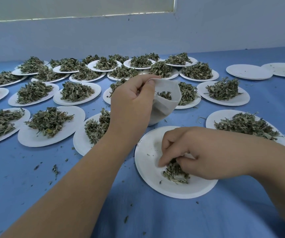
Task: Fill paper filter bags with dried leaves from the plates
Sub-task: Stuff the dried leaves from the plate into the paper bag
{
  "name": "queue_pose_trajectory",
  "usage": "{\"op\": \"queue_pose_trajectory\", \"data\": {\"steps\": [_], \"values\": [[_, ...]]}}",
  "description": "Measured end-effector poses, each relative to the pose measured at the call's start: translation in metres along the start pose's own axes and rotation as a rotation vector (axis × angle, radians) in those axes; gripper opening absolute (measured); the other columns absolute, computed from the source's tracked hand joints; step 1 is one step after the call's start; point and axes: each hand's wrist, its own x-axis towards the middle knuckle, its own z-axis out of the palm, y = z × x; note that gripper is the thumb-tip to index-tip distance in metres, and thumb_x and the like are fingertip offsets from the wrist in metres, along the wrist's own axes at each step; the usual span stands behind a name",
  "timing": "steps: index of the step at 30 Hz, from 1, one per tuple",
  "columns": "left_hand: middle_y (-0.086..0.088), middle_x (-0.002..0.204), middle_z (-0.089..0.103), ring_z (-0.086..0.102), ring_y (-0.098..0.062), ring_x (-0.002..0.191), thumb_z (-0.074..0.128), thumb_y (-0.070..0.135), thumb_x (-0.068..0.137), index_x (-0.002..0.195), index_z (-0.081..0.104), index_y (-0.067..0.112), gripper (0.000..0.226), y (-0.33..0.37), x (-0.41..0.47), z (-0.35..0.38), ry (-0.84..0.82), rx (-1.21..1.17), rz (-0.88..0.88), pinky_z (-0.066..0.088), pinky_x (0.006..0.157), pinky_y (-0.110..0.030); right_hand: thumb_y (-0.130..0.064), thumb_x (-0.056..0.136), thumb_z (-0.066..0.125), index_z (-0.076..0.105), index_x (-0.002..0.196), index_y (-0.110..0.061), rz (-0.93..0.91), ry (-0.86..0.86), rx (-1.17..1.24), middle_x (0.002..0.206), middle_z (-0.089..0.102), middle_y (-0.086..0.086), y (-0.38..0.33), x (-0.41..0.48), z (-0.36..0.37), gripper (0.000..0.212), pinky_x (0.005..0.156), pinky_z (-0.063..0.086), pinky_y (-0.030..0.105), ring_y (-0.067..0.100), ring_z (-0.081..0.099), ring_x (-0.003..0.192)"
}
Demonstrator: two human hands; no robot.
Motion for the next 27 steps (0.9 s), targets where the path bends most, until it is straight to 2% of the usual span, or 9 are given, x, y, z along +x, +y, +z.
{"op": "queue_pose_trajectory", "data": {"steps": [3,6,8,12,14,17,21,24,27], "values": [[0.02,0.052,0.054,0.047,0.0,0.052,0.052,0.015,0.097,0.092,0.072,0.025,0.023,0.001,0.0,0.001,-0.004,0.015,0.005,0.035,0.051,-0.011,-0.006,0.085,0.049,0.071,0.105,-0.037,0.027,0.02,0.026,0.099,0.053,-0.026,0.001,-0.002,-0.003,0.043,0.078,0.042,0.017,-0.001,0.053,0.09],[0.021,0.052,0.054,0.048,0.001,0.051,0.052,0.015,0.097,0.092,0.072,0.025,0.023,0.001,-0.001,0.001,-0.007,0.02,0.01,0.035,0.051,-0.01,-0.004,0.085,0.048,0.068,0.116,-0.038,0.024,0.023,-0.01,0.102,0.051,-0.024,-0.001,0.002,0.0,0.049,0.084,0.039,0.013,-0.004,0.049,0.096],[0.021,0.051,0.054,0.047,0.001,0.051,0.052,0.015,0.098,0.091,0.071,0.025,0.023,0.001,-0.001,0.001,-0.009,0.02,0.013,0.035,0.051,-0.01,-0.003,0.085,0.048,0.068,0.116,-0.037,0.012,0.012,-0.016,0.104,0.052,-0.022,-0.003,0.002,0.002,0.05,0.087,0.04,0.015,-0.004,0.048,0.1],[0.021,0.051,0.054,0.047,0.001,0.05,0.052,0.015,0.097,0.089,0.071,0.029,0.025,0.001,-0.001,0.0,-0.008,0.027,0.025,0.035,0.051,-0.011,-0.01,0.085,0.053,0.073,0.104,-0.039,0.026,0.004,0.024,0.105,0.056,-0.027,-0.001,-0.006,-0.004,0.04,0.089,0.044,0.022,-0.001,0.053,0.104],[0.021,0.051,0.053,0.047,0.0,0.051,0.052,0.015,0.097,0.089,0.071,0.029,0.025,0.001,-0.001,0.0,-0.011,0.034,0.032,0.035,0.052,-0.012,-0.017,0.086,0.055,0.071,0.104,-0.042,0.052,0.015,0.018,0.105,0.055,-0.029,0.003,-0.01,-0.01,0.034,0.084,0.043,0.018,-0.003,0.054,0.101],[0.021,0.052,0.054,0.048,0.0,0.051,0.052,0.015,0.097,0.091,0.071,0.027,0.024,0.0,-0.001,0.001,-0.013,0.036,0.032,0.036,0.052,-0.011,-0.044,0.085,0.057,0.06,0.11,-0.048,0.136,0.024,-0.051,0.104,0.05,-0.028,0.006,-0.011,-0.015,0.025,0.077,0.043,0.017,-0.006,0.054,0.093],[0.022,0.052,0.055,0.049,0.002,0.051,0.052,0.015,0.097,0.092,0.071,0.028,0.024,-0.001,-0.002,0.002,-0.017,0.04,0.033,0.036,0.052,-0.009,-0.069,0.071,0.053,0.047,0.11,-0.049,0.202,-0.007,-0.089,0.103,0.045,-0.027,-0.002,-0.009,-0.006,0.044,0.072,0.045,0.02,-0.011,0.051,0.084],[0.022,0.052,0.054,0.049,0.002,0.051,0.053,0.015,0.097,0.092,0.072,0.028,0.023,-0.001,-0.001,0.002,-0.013,0.044,0.034,0.036,0.052,-0.008,-0.075,0.068,0.052,0.044,0.108,-0.045,0.194,-0.009,-0.101,0.103,0.043,-0.023,-0.01,-0.008,0.004,0.05,0.071,0.045,0.021,-0.008,0.05,0.081],[0.022,0.052,0.055,0.05,0.002,0.052,0.053,0.015,0.097,0.093,0.072,0.027,0.023,-0.001,-0.001,0.003,-0.011,0.052,0.034,0.036,0.052,-0.009,-0.07,0.075,0.055,0.043,0.104,-0.041,0.19,0.035,-0.134,0.103,0.041,-0.019,-0.016,-0.006,0.012,0.043,0.074,0.048,0.028,-0.002,0.05,0.078]]}}
